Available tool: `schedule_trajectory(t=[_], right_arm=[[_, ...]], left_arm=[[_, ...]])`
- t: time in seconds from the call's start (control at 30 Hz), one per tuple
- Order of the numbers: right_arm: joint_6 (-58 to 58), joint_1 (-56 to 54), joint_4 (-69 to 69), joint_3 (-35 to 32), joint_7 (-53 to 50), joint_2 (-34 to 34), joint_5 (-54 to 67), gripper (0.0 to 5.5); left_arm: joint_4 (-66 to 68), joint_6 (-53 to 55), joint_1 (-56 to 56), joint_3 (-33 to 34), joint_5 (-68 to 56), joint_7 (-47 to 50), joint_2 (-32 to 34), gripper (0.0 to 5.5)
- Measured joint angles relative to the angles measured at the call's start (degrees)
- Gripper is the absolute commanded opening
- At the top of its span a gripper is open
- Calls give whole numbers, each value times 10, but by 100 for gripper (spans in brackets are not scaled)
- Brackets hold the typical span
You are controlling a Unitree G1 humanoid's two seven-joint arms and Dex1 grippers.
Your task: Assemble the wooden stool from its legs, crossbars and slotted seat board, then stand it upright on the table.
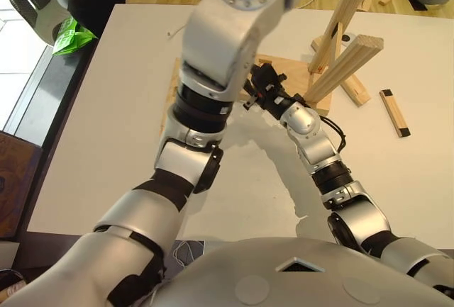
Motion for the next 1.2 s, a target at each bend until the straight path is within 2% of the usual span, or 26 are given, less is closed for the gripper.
schedule_trajectory(t=[0.13,0.23,0.43,0.6,0.83,0.93,1.07,1.2], right_arm=[[52,12,-51,-61,-97,-65,-61,106],[93,34,-102,-90,-128,-79,-73,106],[170,94,-185,-121,-104,-121,-71,106],[219,121,-200,-174,-106,-168,-67,106],[259,122,-203,-171,-62,-190,-58,106],[298,103,-207,-161,-46,-170,-40,106],[428,54,-232,-149,-8,-130,-13,106],[592,42,-254,-130,68,-136,35,106]], left_arm=[[-28,13,55,32,-10,21,15,494],[-44,19,73,39,-18,35,13,494],[-27,10,83,45,-18,52,14,494],[-9,-2,94,47,-17,68,9,494],[-9,-2,104,45,-17,79,7,494],[-9,-3,108,44,-17,85,5,494],[-9,-6,110,41,-17,88,3,494],[-8,-10,109,41,-17,89,3,494]])
